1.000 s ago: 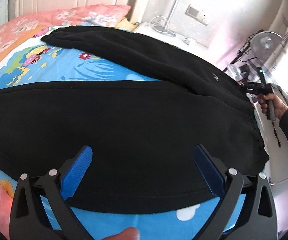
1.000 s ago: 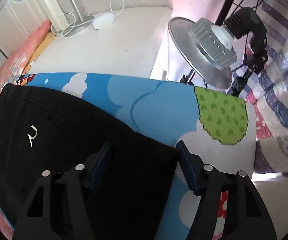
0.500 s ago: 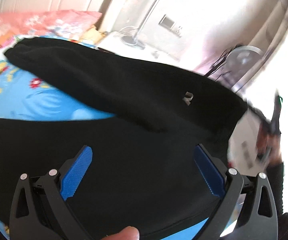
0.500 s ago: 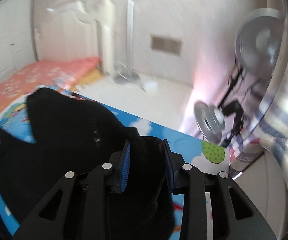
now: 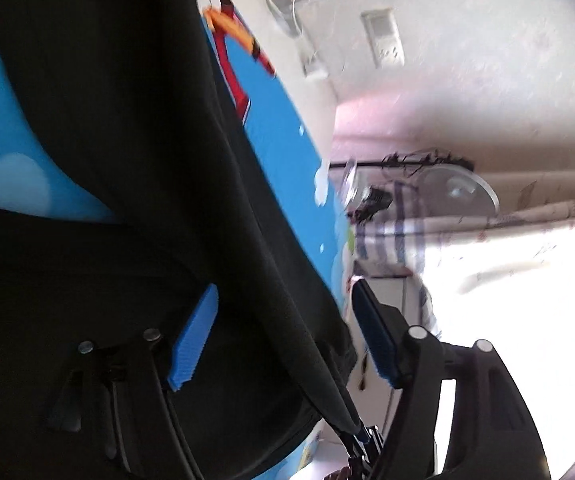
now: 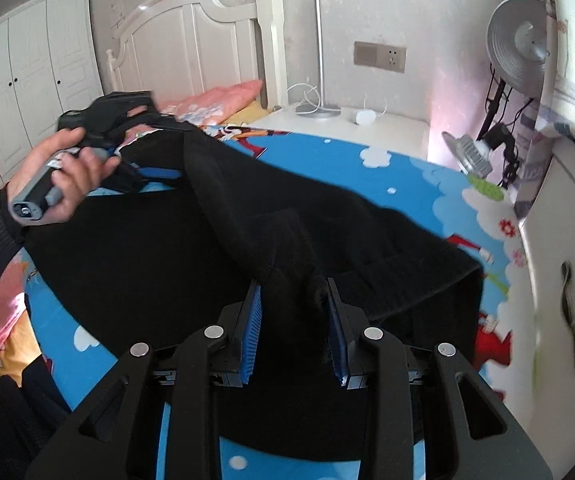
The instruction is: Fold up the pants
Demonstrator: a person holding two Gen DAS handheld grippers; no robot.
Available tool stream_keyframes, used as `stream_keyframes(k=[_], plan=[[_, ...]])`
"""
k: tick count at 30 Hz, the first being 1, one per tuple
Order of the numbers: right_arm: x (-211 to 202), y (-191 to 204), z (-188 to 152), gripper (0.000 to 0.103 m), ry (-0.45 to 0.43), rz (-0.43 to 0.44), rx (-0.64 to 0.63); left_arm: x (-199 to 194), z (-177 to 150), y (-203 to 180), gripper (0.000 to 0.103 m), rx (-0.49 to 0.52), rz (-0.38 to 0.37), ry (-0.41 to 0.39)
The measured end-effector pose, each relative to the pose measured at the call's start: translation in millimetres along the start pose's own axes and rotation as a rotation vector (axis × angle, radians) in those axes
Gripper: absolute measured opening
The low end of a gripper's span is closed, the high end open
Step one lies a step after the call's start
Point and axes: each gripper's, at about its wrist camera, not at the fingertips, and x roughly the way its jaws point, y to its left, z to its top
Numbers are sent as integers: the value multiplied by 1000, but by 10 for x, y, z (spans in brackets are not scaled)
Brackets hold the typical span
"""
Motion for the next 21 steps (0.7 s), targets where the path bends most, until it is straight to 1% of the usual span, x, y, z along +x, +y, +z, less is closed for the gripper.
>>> stream_keyframes(k=[1,2,4,5,6,7,8,10,11,12,14,16,18,20,21], plan=[[8,37,-33,33,2,-9,-10,99,10,-8,67,3,35,22],[22,79,-63,33,7,-23,-25,157,29,18,65,-7,48,37],[33,119,-127,33,15,-16,-24,331,112,52,49,-20,70,69],[62,109,-142,33,24,-21,-16,353,147,85,23,-14,99,70],[72,101,-176,33,30,-28,-6,339,160,85,14,0,128,60],[70,78,-187,33,32,-33,7,276,124,72,11,9,120,54],[44,54,-200,33,27,-40,18,192,53,10,8,30,113,37],[-32,-3,-225,33,15,-72,36,-118,-225,-134,8,57,52,-17],[-79,-52,-229,33,7,-83,49,-302,-454,-172,8,60,33,-52],[-145,-114,-245,33,-3,-92,72,-395,-619,-174,8,66,25,-68],[-230,-238,-295,33,-5,-110,127,-517,-1048,-124,9,78,16,-82],[-253,-342,-380,34,19,-152,166,-465,-1377,38,9,59,1,-55],[-219,-418,-488,35,62,-166,214,-340,-1575,260,9,26,12,-33],[-196,-410,-560,37,101,-186,235,-239,-1667,456,9,-9,28,-19],[-213,-411,-588,37,108,-193,246,-233,-1684,502,9,-9,31,-18]])
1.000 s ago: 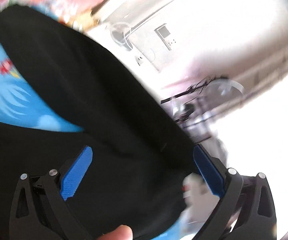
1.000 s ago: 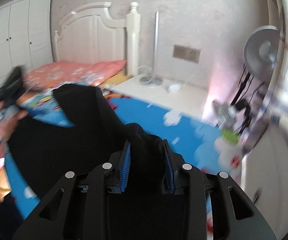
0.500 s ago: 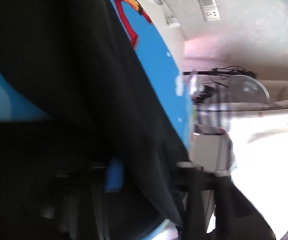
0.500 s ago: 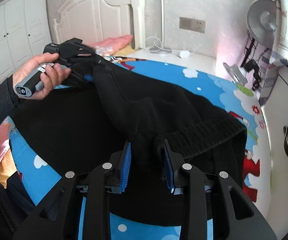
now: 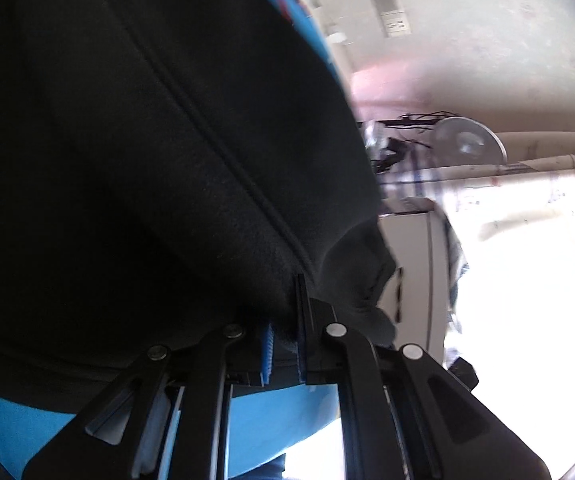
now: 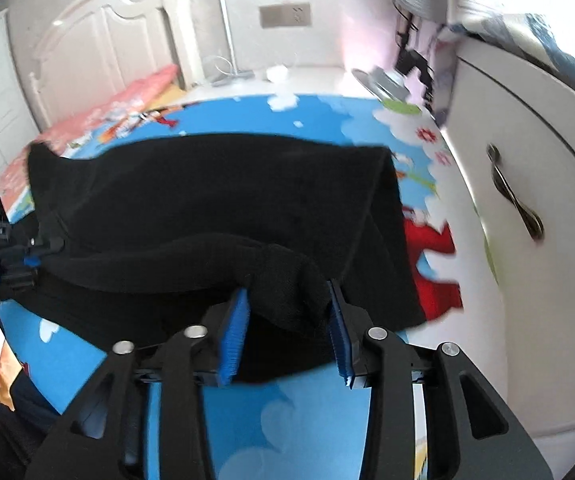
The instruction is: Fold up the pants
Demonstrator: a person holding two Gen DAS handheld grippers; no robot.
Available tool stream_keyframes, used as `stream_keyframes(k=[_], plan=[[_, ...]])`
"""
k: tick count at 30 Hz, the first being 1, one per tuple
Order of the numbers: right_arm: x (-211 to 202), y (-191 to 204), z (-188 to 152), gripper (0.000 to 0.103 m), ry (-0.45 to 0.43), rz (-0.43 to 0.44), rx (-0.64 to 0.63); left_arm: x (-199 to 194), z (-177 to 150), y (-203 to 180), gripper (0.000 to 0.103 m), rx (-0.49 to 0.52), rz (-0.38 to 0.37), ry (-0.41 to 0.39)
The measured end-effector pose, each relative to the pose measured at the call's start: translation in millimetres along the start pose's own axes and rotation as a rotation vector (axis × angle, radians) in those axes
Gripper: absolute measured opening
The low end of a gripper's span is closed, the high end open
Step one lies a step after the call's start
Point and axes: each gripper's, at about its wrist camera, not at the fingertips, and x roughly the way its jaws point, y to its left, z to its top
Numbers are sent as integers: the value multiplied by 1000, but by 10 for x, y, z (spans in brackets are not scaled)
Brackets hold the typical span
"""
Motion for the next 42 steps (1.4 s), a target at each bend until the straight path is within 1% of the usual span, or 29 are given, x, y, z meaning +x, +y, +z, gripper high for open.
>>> stream_keyframes(k=[1,2,3,4,5,6,7,10,12,13,14,15,17,20,22,25,29,33,36,37,39,41,42], plan=[[-17,-29,-25,39,5,-5,20,9,-7,10,9,9,-1,-1],[-40,-78,-61,41,16,-3,66,12,-5,-6,9,15,-3,-2],[-48,-131,-94,44,32,13,117,10,-12,-35,9,33,-1,-8],[-59,-187,-135,60,44,15,175,18,-21,-61,9,44,2,-11],[-82,-236,-169,65,42,-2,217,34,-30,-72,9,53,5,-13],[-113,-283,-206,65,41,-3,262,55,-19,-81,9,57,5,-15],[-134,-330,-237,65,47,19,304,72,-18,-75,9,54,4,-14],[-170,-501,-290,65,61,139,483,102,-19,-24,9,44,-1,-11],[-143,-549,-310,64,92,235,597,75,-13,-15,9,45,-6,-12],[-138,-547,-320,64,98,266,635,76,-6,-35,9,48,-9,-14],[-110,-533,-327,64,109,320,682,50,-3,-47,9,54,-14,-17],[-85,-500,-328,64,121,350,703,33,-2,-78,9,65,-19,-21],[-3,-403,-321,64,147,402,724,-40,-1,-53,9,73,-29,-23],[165,-275,-341,64,195,450,778,-64,17,-72,9,74,-38,-24],[215,-217,-328,65,198,451,792,-91,20,-90,9,78,-42,-25],[239,-117,-238,64,177,469,783,-125,21,-82,9,83,-48,-24],[339,-88,-208,64,165,475,795,-163,22,-86,9,80,-60,-26],[436,-34,-257,64,189,461,808,-238,44,-70,9,84,-73,-27],[448,-50,-260,64,158,442,826,-297,49,-88,9,86,-86,-30],[432,-75,-265,64,135,434,838,-306,43,-99,9,90,-86,-32],[389,-127,-228,58,86,433,859,-336,34,-85,10,93,-86,-31],[339,-137,-161,47,44,427,840,-348,17,-70,10,98,-80,-31],[311,-134,-116,43,28,416,819,-350,10,-59,10,100,-74,-32]])
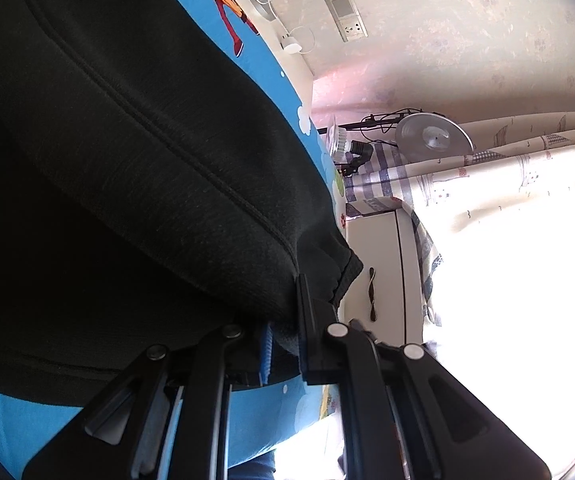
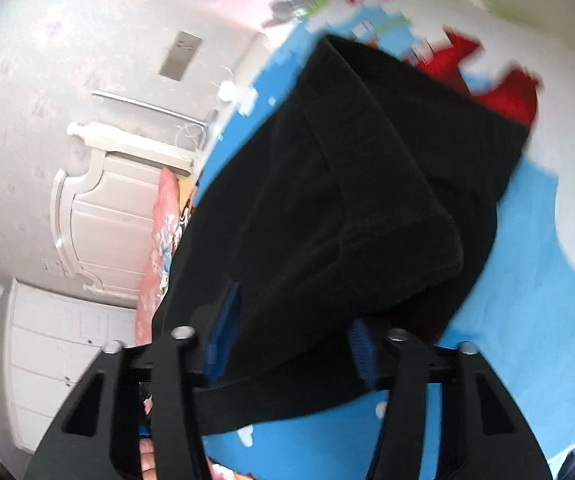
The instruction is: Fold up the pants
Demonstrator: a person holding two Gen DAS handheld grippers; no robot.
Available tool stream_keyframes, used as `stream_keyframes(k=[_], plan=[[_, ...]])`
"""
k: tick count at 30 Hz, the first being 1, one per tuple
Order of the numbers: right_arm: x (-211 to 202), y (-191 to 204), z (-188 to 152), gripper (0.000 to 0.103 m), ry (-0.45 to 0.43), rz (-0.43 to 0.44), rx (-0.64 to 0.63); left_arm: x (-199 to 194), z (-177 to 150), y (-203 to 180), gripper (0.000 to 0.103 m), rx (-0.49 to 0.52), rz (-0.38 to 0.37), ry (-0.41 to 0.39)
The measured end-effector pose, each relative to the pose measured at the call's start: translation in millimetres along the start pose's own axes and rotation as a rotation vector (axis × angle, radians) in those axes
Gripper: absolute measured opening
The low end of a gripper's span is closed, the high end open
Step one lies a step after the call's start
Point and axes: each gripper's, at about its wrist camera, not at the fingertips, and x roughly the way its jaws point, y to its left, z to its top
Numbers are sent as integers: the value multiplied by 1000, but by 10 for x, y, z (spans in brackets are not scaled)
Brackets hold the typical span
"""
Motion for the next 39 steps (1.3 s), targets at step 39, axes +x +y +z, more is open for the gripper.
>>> stream_keyframes(k=[39], plan=[[16,-120,-54,14,-62,-378,-334,-2791,1812,2418,39,-549,259,-590]])
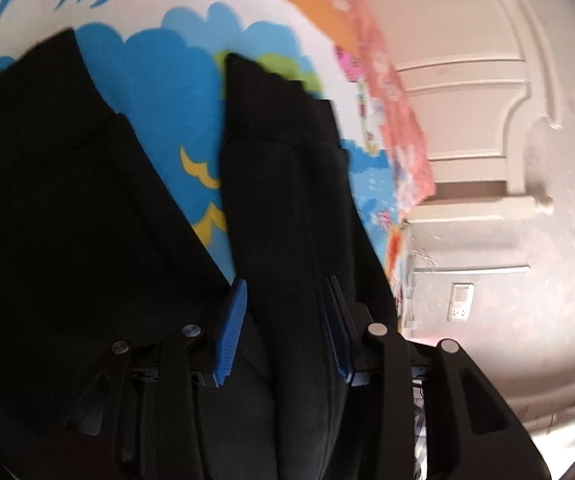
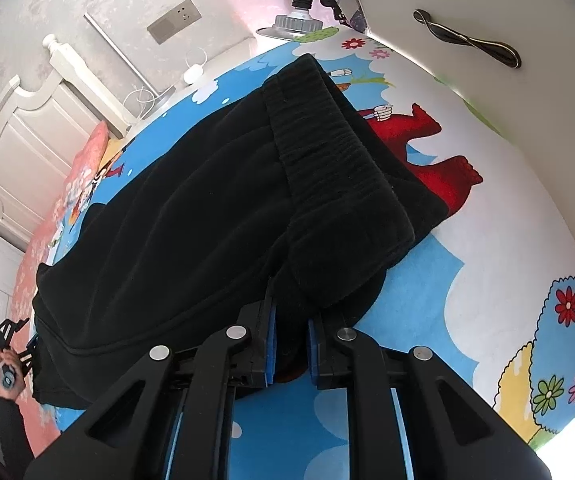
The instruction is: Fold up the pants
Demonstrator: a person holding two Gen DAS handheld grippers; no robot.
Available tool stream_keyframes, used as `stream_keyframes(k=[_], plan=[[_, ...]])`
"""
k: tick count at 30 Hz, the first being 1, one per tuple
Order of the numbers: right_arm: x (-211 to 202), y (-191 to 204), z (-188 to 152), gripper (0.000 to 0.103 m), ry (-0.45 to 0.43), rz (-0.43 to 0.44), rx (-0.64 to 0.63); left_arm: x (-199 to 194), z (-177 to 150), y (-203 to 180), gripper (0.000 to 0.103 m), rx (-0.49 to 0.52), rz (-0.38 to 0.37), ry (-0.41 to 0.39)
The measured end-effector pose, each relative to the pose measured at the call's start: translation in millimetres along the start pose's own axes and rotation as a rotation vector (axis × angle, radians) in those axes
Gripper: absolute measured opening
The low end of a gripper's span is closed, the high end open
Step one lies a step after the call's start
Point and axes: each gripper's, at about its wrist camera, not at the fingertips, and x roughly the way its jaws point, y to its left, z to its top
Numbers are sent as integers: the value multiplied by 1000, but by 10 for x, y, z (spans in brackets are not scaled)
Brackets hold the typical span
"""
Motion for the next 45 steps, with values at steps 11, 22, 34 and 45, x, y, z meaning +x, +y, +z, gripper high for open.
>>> stream_keyframes(k=[11,22,34,45], plan=[[3,24,7,14,6,-13,-17,216,341,-30,21,47,68,-57],[-8,-17,2,14,1,14,-7,-1345,36,-370,4,235,-1,-203],[-156,-23,146,13,0,106,-20,-1429,-278,757,39,125,-48,-136],[-569,4,540,12,-63,225,5,-1720,-148,295,6,193,12,-217]])
